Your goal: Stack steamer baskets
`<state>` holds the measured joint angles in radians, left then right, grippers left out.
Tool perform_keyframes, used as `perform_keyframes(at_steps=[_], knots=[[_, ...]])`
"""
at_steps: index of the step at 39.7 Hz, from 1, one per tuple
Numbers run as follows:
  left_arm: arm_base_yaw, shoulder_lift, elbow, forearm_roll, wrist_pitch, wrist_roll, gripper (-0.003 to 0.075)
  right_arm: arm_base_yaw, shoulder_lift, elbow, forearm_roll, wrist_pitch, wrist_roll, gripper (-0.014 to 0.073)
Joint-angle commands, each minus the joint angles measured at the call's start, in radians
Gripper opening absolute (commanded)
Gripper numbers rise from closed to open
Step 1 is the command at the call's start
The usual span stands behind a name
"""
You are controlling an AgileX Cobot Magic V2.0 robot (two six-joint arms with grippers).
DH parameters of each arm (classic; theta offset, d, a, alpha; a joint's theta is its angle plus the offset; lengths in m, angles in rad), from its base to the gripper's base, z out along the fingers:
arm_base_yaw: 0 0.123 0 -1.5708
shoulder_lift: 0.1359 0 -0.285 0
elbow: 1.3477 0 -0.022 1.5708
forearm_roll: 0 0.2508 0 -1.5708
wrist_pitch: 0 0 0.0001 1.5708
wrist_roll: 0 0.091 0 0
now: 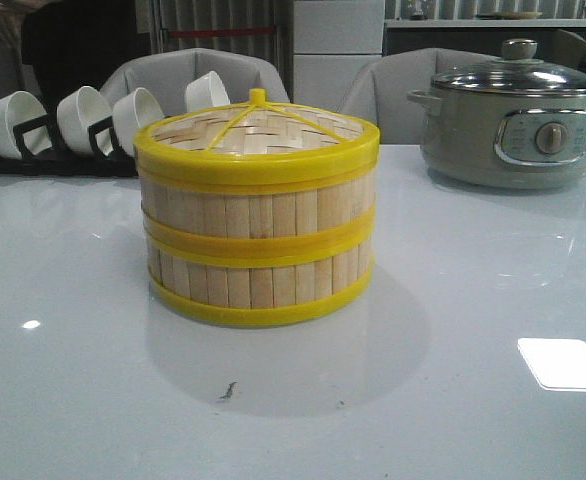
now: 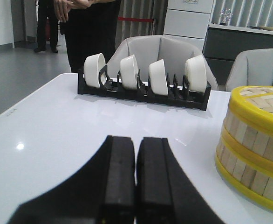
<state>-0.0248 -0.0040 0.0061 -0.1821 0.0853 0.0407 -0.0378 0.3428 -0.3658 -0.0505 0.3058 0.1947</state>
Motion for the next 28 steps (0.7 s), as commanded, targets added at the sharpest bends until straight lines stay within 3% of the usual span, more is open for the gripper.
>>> perform_keyframes(at_steps=[1,7,13,28], knots=[[0.0,-0.014,0.001,-0.003,-0.085,-0.006,0.0095,-0.006,0.005,-0.029,-0.006,-0.088,-0.012,0.0055],[0.0,-0.014,0.001,-0.018,-0.098,-0.011,0.0095,-0.006,0.005,-0.029,-0.006,-0.088,-0.012,0.0055],[0.0,-0.014,0.001,0.121,-0.109,-0.131,0.0095,-0.006,0.005,-0.029,-0.006,-0.088,-0.012,0.0055],[0.0,-0.014,0.001,0.14,-0.116,-0.138,0.0095,-0.006,0.005,-0.029,-0.006,-0.088,-0.012,0.0055]])
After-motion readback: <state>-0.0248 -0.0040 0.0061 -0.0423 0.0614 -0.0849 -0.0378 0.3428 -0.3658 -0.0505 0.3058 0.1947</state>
